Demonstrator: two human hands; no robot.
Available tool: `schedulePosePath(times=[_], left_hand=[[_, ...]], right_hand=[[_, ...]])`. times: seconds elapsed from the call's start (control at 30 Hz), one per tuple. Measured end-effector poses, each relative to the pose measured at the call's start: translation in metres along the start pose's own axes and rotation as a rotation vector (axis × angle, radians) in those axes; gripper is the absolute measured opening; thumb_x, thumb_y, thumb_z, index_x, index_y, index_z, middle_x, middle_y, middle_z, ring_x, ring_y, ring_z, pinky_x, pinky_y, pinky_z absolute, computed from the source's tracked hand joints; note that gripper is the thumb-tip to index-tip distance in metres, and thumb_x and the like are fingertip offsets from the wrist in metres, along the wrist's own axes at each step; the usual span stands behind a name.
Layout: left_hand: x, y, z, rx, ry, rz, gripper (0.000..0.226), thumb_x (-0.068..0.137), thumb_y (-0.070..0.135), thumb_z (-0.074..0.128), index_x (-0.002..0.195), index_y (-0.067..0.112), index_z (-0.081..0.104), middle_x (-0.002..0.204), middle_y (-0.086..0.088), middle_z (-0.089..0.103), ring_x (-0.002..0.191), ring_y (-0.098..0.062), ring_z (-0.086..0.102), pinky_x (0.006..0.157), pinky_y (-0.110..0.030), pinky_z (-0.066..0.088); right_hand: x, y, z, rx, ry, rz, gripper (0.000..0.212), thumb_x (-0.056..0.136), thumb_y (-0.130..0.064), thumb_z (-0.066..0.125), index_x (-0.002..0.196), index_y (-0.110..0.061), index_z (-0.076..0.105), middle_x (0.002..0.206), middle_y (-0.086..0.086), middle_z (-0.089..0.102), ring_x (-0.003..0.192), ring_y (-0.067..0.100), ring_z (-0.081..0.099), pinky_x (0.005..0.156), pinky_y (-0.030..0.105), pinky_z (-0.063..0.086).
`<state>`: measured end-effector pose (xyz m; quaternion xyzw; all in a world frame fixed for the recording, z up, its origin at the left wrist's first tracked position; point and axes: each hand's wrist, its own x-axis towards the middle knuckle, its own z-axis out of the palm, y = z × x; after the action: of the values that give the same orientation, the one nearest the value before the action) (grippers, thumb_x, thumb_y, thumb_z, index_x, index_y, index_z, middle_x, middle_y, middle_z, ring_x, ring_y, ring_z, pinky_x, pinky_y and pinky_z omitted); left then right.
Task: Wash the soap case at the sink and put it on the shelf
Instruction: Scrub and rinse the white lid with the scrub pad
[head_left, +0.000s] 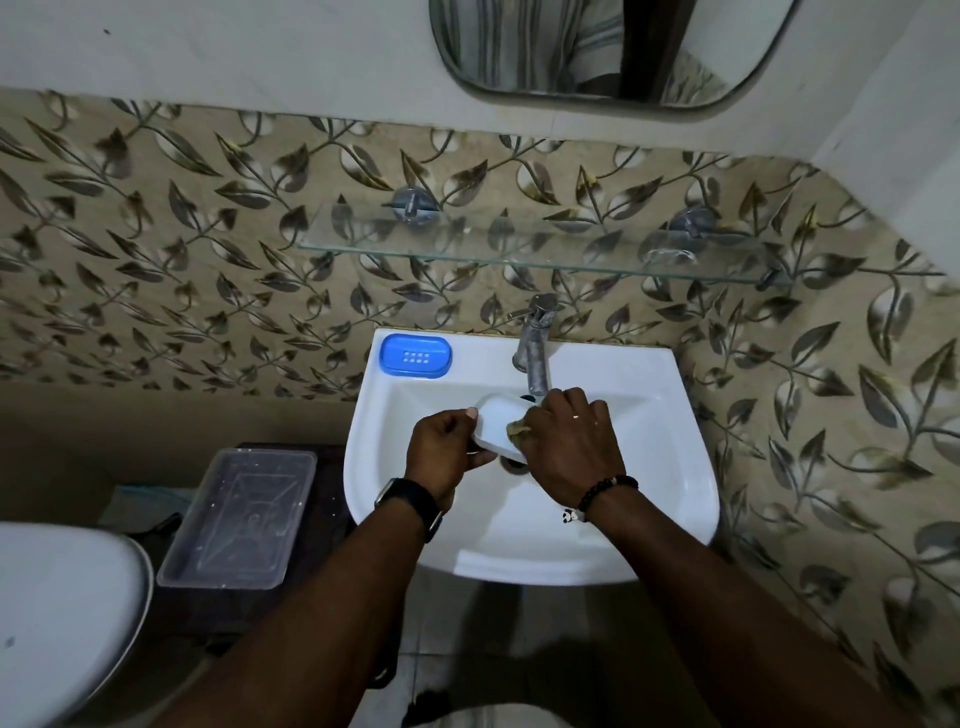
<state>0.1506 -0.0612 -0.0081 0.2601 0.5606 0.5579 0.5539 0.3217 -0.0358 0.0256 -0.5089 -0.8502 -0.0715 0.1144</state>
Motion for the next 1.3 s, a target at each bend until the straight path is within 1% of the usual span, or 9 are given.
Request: schedulePosePath(times=[0.1, 0.33, 0.5, 0.6, 0.7, 0.77, 0.93, 1.1, 1.3], left_hand=[[0.003, 0.005, -0.004, -0.019, 0.002, -0.044, 0.028, 0.103, 0.018, 0.055, 0.109, -0.004, 0.07, 0.102, -0.024, 0.074, 0.08, -0.028, 0.074, 0.071, -0.037, 0.064], [-0.002, 0.018, -0.006, 0.017, -0.101, -0.023, 0.022, 0.103, 0.016, 0.054, 0.118, 0.022, 0.069, 0.102, -0.015, 0.071, 0.076, -0.027, 0.073, 0.072, -0.041, 0.064], [-0.006, 0.03, -0.019, 0.296, -0.235, 0.16, 0.024, 0.105, 0.021, 0.05, 0.108, 0.004, 0.066, 0.117, -0.015, 0.063, 0.103, -0.02, 0.062, 0.097, -0.037, 0.055], [-0.003, 0.033, -0.033, 0.526, -0.314, 0.322, 0.019, 0.104, 0.011, 0.051, 0.102, -0.005, 0.062, 0.106, -0.01, 0.059, 0.1, -0.016, 0.053, 0.093, -0.029, 0.042], [-0.008, 0.032, -0.029, 0.495, -0.423, 0.298, 0.03, 0.103, 0.024, 0.052, 0.082, 0.002, 0.055, 0.081, -0.003, 0.054, 0.081, -0.015, 0.047, 0.078, -0.032, 0.038], [-0.012, 0.028, -0.015, 0.396, -0.366, 0.287, 0.032, 0.099, 0.032, 0.055, 0.075, 0.012, 0.056, 0.074, 0.002, 0.054, 0.074, -0.013, 0.046, 0.074, -0.032, 0.039], [-0.014, 0.009, 0.012, 0.179, -0.185, 0.207, 0.032, 0.102, 0.026, 0.055, 0.077, 0.008, 0.066, 0.077, -0.01, 0.067, 0.075, -0.021, 0.057, 0.077, -0.042, 0.049], [-0.014, 0.009, 0.016, 0.005, -0.113, 0.146, 0.021, 0.096, 0.002, 0.05, 0.101, -0.01, 0.067, 0.099, -0.023, 0.072, 0.09, -0.034, 0.064, 0.081, -0.046, 0.052], [-0.012, 0.024, 0.015, -0.127, -0.172, 0.136, 0.029, 0.106, 0.024, 0.048, 0.109, 0.008, 0.071, 0.104, -0.007, 0.078, 0.097, -0.023, 0.073, 0.085, -0.039, 0.061]], right_hand=[[-0.015, -0.002, 0.006, 0.14, -0.118, -0.089, 0.041, 0.085, -0.057, 0.052, 0.11, -0.025, 0.061, 0.118, -0.004, 0.057, 0.115, 0.025, 0.047, 0.087, 0.041, 0.037], [-0.005, 0.002, 0.005, 0.532, -0.202, -0.039, 0.023, 0.089, -0.019, 0.066, 0.112, -0.022, 0.067, 0.107, 0.001, 0.067, 0.102, 0.026, 0.059, 0.085, 0.034, 0.042], [0.0, 0.028, -0.012, 1.143, -0.364, 0.097, 0.024, 0.087, -0.01, 0.075, 0.109, -0.017, 0.069, 0.102, -0.002, 0.071, 0.093, 0.009, 0.068, 0.078, 0.021, 0.052], [0.002, 0.033, -0.014, 1.389, -0.261, 0.203, 0.02, 0.085, 0.004, 0.071, 0.099, -0.01, 0.071, 0.098, -0.002, 0.075, 0.089, 0.009, 0.068, 0.077, 0.021, 0.053], [0.005, 0.025, -0.013, 1.254, 0.002, 0.379, 0.023, 0.083, 0.006, 0.07, 0.074, -0.013, 0.061, 0.071, -0.011, 0.067, 0.071, 0.007, 0.058, 0.067, 0.027, 0.044], [0.004, 0.013, -0.01, 0.968, 0.249, 0.419, 0.019, 0.082, 0.005, 0.065, 0.077, -0.013, 0.061, 0.076, -0.004, 0.066, 0.075, 0.017, 0.061, 0.066, 0.03, 0.043], [-0.018, -0.022, 0.003, 0.624, 0.505, 0.06, 0.034, 0.091, -0.006, 0.048, 0.117, -0.003, 0.069, 0.124, 0.013, 0.069, 0.12, 0.025, 0.06, 0.104, 0.029, 0.044], [-0.025, -0.014, 0.014, 0.352, 0.546, -0.376, 0.015, 0.089, 0.004, 0.061, 0.094, -0.004, 0.073, 0.12, 0.011, 0.071, 0.126, 0.028, 0.058, 0.099, 0.041, 0.048], [-0.025, -0.004, 0.017, 0.581, 0.536, 0.165, 0.025, 0.087, 0.002, 0.06, 0.109, -0.004, 0.069, 0.115, 0.015, 0.068, 0.111, 0.034, 0.059, 0.094, 0.047, 0.051]])
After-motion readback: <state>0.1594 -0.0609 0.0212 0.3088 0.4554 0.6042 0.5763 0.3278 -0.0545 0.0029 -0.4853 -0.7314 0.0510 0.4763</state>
